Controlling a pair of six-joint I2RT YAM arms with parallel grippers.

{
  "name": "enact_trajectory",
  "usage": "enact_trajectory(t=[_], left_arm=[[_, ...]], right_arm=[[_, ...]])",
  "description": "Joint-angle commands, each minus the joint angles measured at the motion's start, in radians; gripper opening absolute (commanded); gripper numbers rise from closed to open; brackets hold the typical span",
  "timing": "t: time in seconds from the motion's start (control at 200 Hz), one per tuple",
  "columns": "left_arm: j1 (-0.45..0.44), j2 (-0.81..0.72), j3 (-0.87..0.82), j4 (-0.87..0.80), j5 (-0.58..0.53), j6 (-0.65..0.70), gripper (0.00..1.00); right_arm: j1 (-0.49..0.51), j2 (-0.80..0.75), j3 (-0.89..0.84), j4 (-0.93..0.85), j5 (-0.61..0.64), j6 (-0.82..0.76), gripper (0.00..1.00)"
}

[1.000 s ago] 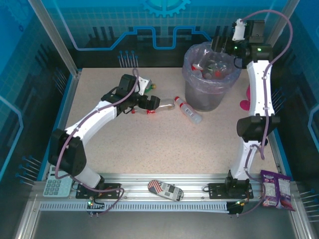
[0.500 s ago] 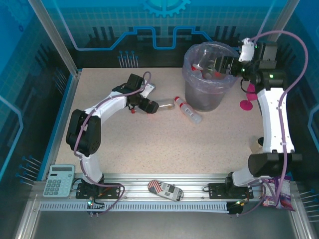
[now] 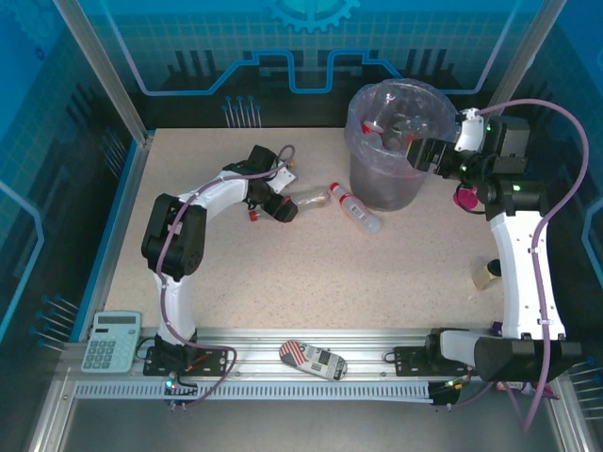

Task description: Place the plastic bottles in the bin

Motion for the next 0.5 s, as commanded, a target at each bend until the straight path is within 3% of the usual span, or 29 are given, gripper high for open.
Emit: enact_trajectory(t=[0.0, 0.495], left_arm=[[-0.013, 0.025, 0.002, -0.031, -0.001, 0.033, 0.85], [-0.042, -0.057, -0.059, -0.033, -0.056, 0.029, 0.51]], right_arm=[[-0.014, -0.010, -0.021, 0.041, -0.029, 0.032, 0.88], [-0.015, -0.024, -0.050, 0.056, -0.038, 0.048, 0.87]])
